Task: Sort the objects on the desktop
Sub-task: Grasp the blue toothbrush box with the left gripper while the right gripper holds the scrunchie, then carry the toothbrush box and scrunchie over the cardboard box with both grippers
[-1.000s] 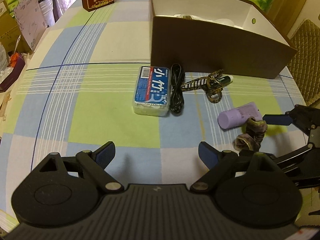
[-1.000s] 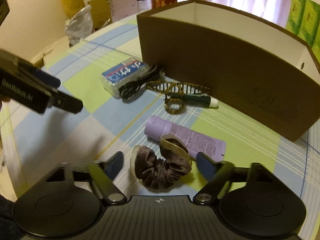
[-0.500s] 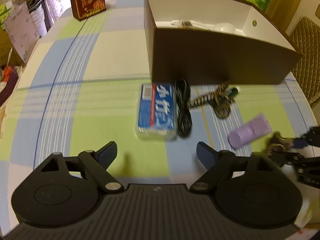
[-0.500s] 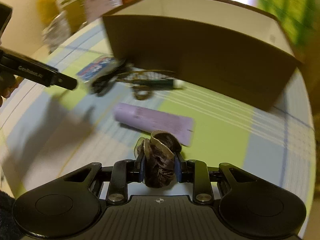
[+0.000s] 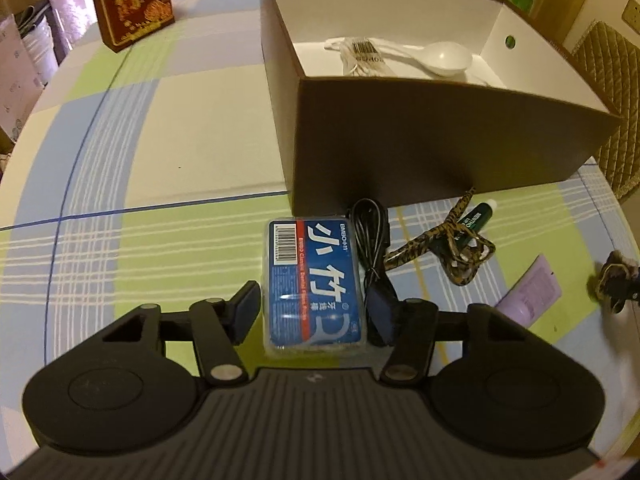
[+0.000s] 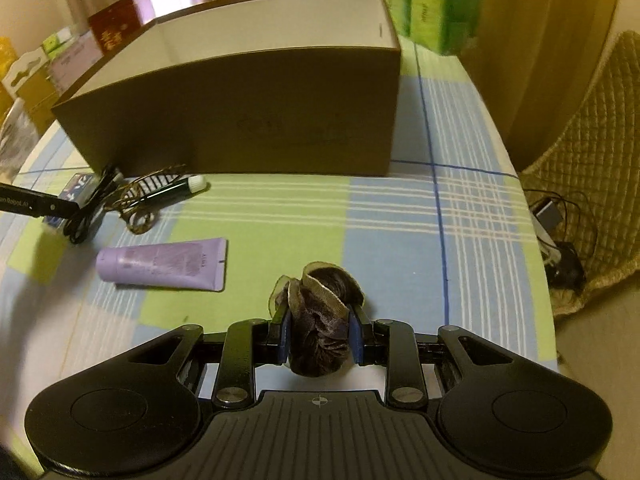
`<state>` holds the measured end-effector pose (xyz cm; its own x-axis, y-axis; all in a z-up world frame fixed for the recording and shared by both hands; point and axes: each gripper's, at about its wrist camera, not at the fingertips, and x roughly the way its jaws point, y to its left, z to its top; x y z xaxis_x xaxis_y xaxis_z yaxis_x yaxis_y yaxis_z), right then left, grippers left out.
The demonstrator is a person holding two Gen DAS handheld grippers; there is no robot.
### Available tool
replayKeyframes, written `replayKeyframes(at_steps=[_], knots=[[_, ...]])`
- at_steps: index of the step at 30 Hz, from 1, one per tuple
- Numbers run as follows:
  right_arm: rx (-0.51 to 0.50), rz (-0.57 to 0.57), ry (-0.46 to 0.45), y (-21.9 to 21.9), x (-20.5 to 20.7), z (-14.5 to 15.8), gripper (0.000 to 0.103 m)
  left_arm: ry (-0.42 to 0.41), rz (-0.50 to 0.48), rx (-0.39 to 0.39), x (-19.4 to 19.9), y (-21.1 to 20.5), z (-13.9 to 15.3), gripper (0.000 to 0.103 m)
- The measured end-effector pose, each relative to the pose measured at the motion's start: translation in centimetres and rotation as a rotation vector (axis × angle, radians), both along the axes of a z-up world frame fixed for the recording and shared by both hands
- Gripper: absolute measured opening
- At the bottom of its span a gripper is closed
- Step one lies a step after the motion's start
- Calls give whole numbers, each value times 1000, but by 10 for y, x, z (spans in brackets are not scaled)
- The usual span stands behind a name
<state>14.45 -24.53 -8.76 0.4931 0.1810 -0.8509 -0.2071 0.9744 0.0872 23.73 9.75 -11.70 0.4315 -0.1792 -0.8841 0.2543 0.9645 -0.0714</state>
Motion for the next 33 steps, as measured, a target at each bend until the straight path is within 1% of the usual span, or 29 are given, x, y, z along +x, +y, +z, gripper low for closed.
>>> replayKeyframes(at_steps=[3,5,10,18,20,22,25,30,33], knots=[[2,-9,2,-1,1,-2,26,-3,-2,-20,6,3,-1,53],[-4,-7,1,2,2,-3,26,-7,-3,-20,10,5,-3,53],[-18,1,1,6,4,-5,26,-20,-24,1,8,8,-3,53],[-15,0,0,5,2,-5,26,2,-41,36,-25,17,3,53],[-19,4,-1,5,2,-6,26,7,-43,50,-25,16,2,55],[-23,7,-3,6,2,-6,26,6,-48,84,-19,9,-1,54],[-25,8,-5,7,2,-6,26,-7,-52,113,-12,0,-7,54],[-26,24,1,6,0,-7,26,-15,-48,120,-16,-1,-11,53],[-33,49,5,9,-1,-7,26,0,-50,120,-25,2,-10,53]])
